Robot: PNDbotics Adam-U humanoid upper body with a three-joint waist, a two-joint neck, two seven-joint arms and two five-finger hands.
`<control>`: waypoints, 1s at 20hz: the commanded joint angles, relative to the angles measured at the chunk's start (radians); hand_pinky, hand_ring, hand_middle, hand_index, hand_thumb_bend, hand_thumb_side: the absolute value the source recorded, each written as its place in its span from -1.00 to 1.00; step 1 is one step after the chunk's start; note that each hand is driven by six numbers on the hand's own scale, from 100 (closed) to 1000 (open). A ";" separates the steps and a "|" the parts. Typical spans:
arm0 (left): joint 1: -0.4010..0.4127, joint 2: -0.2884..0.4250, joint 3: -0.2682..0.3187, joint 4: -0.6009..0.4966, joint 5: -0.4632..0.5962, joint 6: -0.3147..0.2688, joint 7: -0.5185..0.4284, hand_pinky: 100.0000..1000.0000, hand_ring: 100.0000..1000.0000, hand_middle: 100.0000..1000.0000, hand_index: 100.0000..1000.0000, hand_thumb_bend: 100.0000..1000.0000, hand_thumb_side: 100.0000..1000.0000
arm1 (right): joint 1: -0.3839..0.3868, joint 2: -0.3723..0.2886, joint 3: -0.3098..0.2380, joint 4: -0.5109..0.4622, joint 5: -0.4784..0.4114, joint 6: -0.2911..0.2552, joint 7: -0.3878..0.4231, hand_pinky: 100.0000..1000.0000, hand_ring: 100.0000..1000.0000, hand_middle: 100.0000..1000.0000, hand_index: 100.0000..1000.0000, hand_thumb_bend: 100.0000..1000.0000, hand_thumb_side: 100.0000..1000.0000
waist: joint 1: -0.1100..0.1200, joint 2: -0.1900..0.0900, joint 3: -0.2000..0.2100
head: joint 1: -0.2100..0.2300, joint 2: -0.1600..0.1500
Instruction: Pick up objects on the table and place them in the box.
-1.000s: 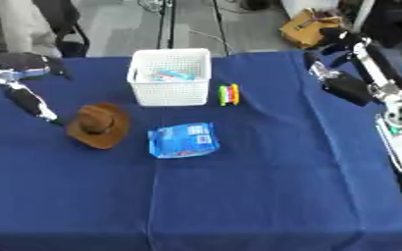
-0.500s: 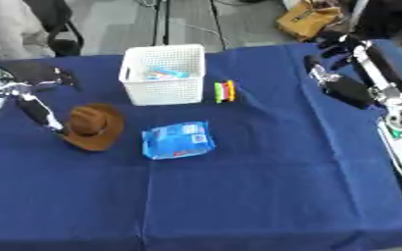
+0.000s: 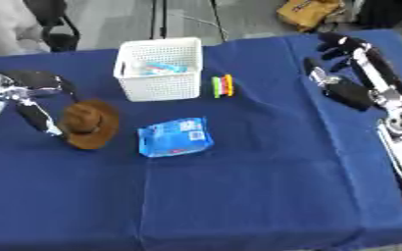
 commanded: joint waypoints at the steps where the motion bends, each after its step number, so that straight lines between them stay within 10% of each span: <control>1: -0.022 0.028 0.006 -0.015 -0.008 0.003 0.015 0.70 0.72 0.61 0.64 0.50 -0.36 | -0.022 -0.032 -0.002 -0.021 -0.005 -0.004 0.003 0.18 0.45 0.46 0.85 -0.48 0.28 | -0.001 -0.010 -0.002 | 0.003 -0.014; 10: -0.014 0.026 0.016 0.000 -0.056 -0.007 0.199 0.69 0.74 0.71 0.68 0.48 -0.33 | -0.025 -0.033 -0.003 -0.023 -0.006 -0.005 0.005 0.18 0.45 0.46 0.85 -0.48 0.28 | 0.000 0.006 -0.015 | 0.000 -0.026; 20: -0.007 0.013 0.025 0.057 -0.049 -0.004 0.171 0.66 0.69 0.60 0.61 0.40 -0.30 | -0.029 -0.031 -0.002 -0.024 -0.008 -0.007 0.008 0.18 0.45 0.46 0.85 -0.48 0.28 | -0.001 0.017 -0.022 | -0.003 -0.035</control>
